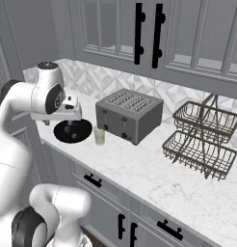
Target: Grab a lemon wedge from the fridge and one ice cube from the ice bowl, and put them in the glass of lemonade.
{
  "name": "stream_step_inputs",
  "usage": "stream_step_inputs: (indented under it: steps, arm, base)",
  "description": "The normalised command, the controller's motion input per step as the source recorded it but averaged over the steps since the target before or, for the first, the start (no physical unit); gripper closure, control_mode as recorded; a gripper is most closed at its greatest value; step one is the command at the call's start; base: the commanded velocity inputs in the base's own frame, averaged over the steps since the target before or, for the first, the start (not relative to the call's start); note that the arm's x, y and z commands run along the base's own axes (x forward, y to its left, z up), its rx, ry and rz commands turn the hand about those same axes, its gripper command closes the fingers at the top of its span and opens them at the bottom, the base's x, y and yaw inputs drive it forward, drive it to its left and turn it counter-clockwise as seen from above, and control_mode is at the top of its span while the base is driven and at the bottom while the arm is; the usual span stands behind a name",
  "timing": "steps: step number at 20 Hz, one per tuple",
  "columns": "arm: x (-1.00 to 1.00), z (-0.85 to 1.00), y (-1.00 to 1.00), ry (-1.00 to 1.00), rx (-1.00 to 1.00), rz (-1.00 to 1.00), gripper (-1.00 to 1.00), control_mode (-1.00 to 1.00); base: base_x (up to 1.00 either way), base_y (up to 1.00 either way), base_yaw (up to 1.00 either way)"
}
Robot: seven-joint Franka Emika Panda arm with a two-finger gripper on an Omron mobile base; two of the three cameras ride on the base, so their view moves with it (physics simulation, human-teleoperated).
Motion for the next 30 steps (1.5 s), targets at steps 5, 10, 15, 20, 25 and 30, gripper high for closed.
stream_step_inputs:
  steps: [5,10,15,20,25,30]
  arm:
    - [1.00,-0.17,0.37,0.13,-0.01,0.10,-1.00,-1.00]
    - [0.99,-0.29,0.07,0.05,0.00,0.07,-1.00,-1.00]
    - [0.30,-0.54,0.00,0.03,-0.02,-0.04,-1.00,-1.00]
    - [0.00,-0.42,0.02,0.00,-0.02,0.00,-1.00,-1.00]
    - [0.03,-0.29,0.21,0.00,-0.03,0.00,-1.00,-1.00]
    - [0.39,-0.32,0.07,-0.10,-0.04,-0.03,-1.00,-1.00]
  base:
    - [0.00,0.00,0.00]
    - [0.00,0.00,0.00]
    - [0.00,0.00,0.00]
    - [0.00,0.00,0.00]
    - [0.00,0.00,0.00]
    - [0.00,0.00,0.00]
